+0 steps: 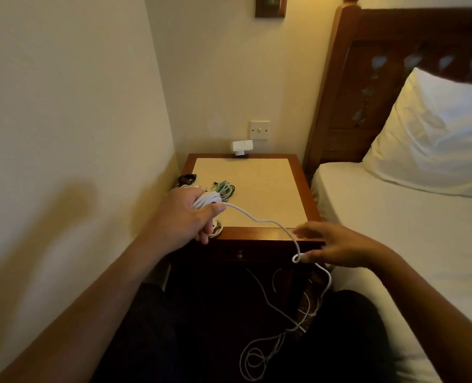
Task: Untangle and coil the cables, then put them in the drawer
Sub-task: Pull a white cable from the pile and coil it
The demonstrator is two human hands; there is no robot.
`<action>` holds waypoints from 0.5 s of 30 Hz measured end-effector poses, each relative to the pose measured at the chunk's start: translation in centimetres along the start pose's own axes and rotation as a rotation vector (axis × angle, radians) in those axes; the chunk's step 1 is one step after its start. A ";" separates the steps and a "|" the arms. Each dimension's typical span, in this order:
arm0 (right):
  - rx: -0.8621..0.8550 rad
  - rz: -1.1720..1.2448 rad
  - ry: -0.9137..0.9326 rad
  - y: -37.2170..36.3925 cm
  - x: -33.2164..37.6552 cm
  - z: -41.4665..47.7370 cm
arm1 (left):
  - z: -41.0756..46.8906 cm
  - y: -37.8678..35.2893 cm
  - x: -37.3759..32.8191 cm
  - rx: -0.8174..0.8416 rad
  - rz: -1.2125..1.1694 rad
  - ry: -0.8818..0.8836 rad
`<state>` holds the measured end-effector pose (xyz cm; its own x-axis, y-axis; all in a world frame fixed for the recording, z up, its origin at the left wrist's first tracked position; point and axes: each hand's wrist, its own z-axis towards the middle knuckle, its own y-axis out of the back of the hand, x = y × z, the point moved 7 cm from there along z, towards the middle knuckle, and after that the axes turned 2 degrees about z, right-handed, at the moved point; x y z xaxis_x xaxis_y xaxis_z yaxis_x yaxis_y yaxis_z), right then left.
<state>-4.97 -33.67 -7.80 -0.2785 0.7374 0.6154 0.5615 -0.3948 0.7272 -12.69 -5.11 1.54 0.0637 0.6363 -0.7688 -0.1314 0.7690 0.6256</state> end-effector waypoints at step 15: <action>-0.518 0.188 0.171 18.0 6.5 -2.4 | 6.5 9.5 -7.0 0.072 0.460 -0.292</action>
<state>1.51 -37.31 10.02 -0.3567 0.5469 0.7575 0.1708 -0.7589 0.6284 -7.93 -1.86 13.76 0.2888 0.8907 -0.3511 -0.1432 0.4028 0.9040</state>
